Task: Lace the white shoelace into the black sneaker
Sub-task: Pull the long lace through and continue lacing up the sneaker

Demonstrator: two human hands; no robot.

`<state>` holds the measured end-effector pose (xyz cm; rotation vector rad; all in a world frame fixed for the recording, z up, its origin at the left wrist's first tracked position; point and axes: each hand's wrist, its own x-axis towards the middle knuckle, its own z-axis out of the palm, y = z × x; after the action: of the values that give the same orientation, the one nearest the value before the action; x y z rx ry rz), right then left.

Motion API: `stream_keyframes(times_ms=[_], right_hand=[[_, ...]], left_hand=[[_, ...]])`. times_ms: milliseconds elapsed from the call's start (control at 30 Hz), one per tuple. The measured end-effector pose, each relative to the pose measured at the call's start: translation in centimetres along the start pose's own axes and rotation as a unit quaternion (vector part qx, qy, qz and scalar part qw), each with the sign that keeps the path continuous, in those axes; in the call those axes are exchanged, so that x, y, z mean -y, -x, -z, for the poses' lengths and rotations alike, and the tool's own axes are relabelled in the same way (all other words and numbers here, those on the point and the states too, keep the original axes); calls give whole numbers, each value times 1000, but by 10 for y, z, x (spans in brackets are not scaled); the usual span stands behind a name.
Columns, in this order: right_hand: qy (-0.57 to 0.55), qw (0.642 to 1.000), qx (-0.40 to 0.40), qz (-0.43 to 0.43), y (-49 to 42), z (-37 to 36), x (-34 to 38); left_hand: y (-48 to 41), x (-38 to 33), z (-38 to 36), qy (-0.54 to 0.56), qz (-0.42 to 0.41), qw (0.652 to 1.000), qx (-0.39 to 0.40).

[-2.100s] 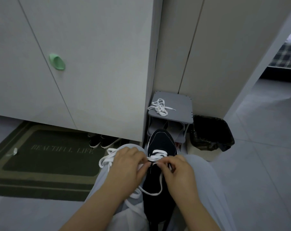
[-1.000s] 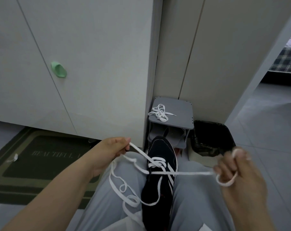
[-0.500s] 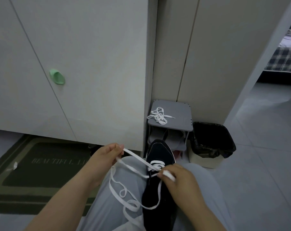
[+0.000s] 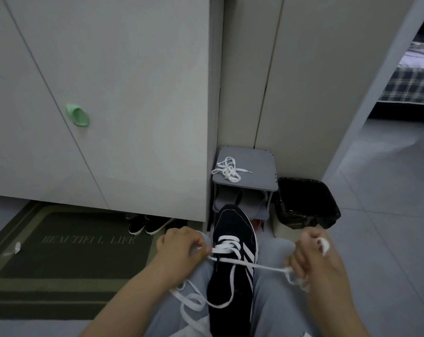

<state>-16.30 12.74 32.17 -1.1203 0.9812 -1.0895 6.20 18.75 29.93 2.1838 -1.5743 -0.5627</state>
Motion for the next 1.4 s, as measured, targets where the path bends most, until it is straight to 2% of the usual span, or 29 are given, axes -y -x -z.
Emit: stream_keyframes(times_ms=[33, 67, 167, 200, 233, 300, 367, 567, 700, 767, 900, 1000, 1067, 1200, 1233, 1300, 1400], right_hand=[[130, 991, 28, 23, -1, -4, -4], [243, 967, 60, 53, -2, -8, -11], [472, 862, 133, 124, -4, -26, -31], [514, 834, 141, 139, -3, -31, -36], [533, 823, 140, 141, -3, -32, -38], [541, 820, 133, 131, -5, -29, -38], [526, 830, 149, 109, -7, -20, -36], [354, 916, 185, 30, 0, -2, -7], [266, 957, 108, 35, 1, 9, 1], [280, 956, 67, 50, -2, 14, -2], [301, 952, -15, 52, -4, 17, -11], [299, 953, -1, 53, -5, 19, -11], [294, 955, 37, 28, -5, 22, -7], [333, 937, 110, 0, -2, 33, 6], [327, 937, 119, 4, 0, 33, 10], [313, 939, 135, 35, 4, 30, 18], [285, 945, 145, 73, 7, 25, 24]], left_hand=[[1, -3, -1, -9, -7, 1000, -6], [2, -5, -2, -11, -15, 1000, -6], [4, -8, -5, 12, -37, 999, -5], [5, -8, -5, 29, -41, 999, -1], [6, -6, -6, 45, -43, 998, 0], [5, -2, -7, 71, -37, 997, 6], [4, 0, -8, 68, -27, 997, 6], [2, -6, -11, 12, -13, 999, -41], [7, -8, -14, 0, -31, 998, -60], [12, -6, -13, 5, -50, 998, -46], [31, -3, -4, -53, -80, 995, 33], [46, 4, 0, -53, -89, 992, 65], [51, 11, 0, -55, -127, 989, 55], [42, 29, -1, -65, -229, 971, 31], [40, 29, 1, -47, -231, 971, 28], [36, 23, 12, 14, -176, 984, 9], [26, 20, 27, 85, -107, 986, -94]])
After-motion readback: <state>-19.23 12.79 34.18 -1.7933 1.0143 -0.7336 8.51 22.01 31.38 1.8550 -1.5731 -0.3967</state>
